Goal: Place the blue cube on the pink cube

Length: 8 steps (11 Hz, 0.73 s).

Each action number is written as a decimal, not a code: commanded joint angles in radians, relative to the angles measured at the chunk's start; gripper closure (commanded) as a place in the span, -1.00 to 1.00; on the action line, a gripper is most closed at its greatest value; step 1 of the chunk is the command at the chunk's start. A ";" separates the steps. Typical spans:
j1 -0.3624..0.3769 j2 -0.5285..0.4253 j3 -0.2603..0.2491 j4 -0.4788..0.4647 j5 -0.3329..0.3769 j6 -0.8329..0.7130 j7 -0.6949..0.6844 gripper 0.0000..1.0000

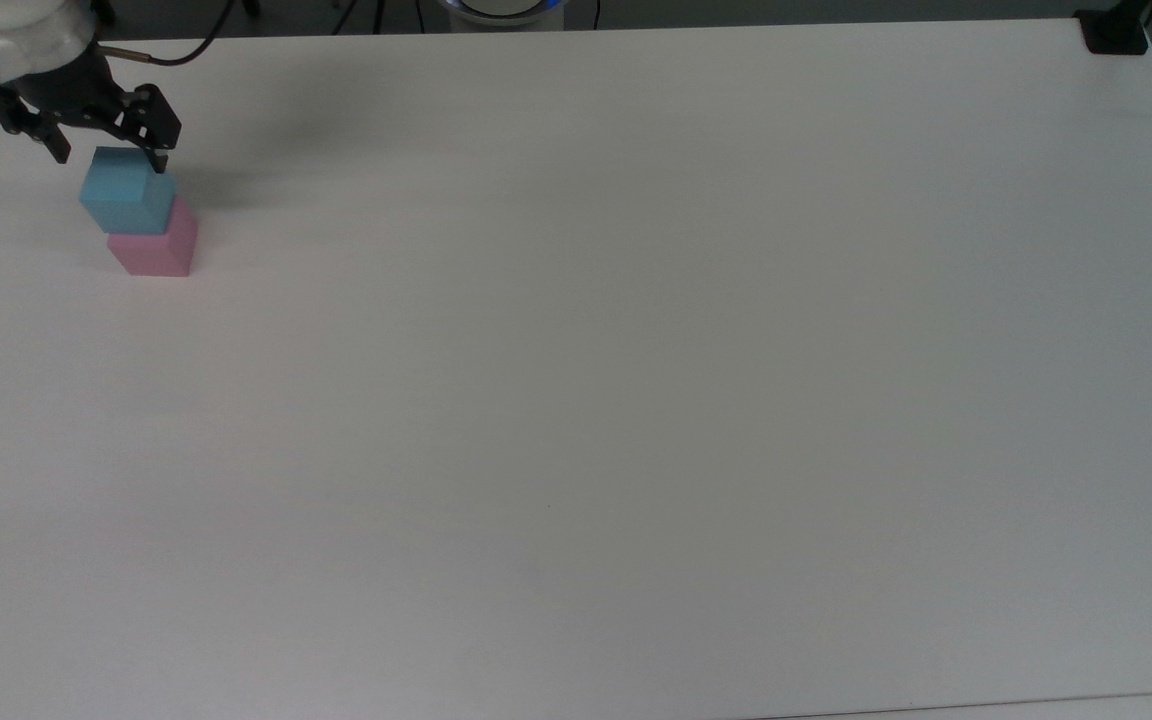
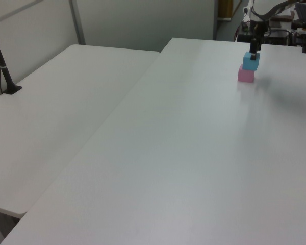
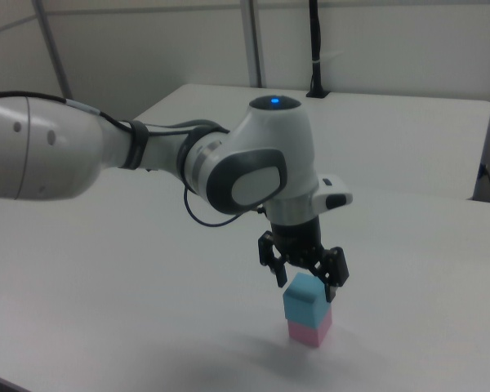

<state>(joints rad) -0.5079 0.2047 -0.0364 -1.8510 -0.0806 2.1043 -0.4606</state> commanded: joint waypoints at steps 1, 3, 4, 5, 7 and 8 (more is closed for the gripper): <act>-0.004 -0.079 -0.005 0.138 0.086 -0.233 0.112 -1.00; 0.015 -0.131 0.001 0.223 0.096 -0.370 0.227 -1.00; 0.047 -0.172 0.006 0.230 0.096 -0.392 0.296 -1.00; 0.105 -0.215 -0.005 0.231 0.094 -0.409 0.371 -1.00; 0.199 -0.270 -0.011 0.231 0.090 -0.435 0.472 -1.00; 0.286 -0.289 -0.055 0.231 0.085 -0.461 0.515 -1.00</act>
<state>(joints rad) -0.3660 -0.0274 -0.0280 -1.6034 0.0041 1.6922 -0.0480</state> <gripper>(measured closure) 0.000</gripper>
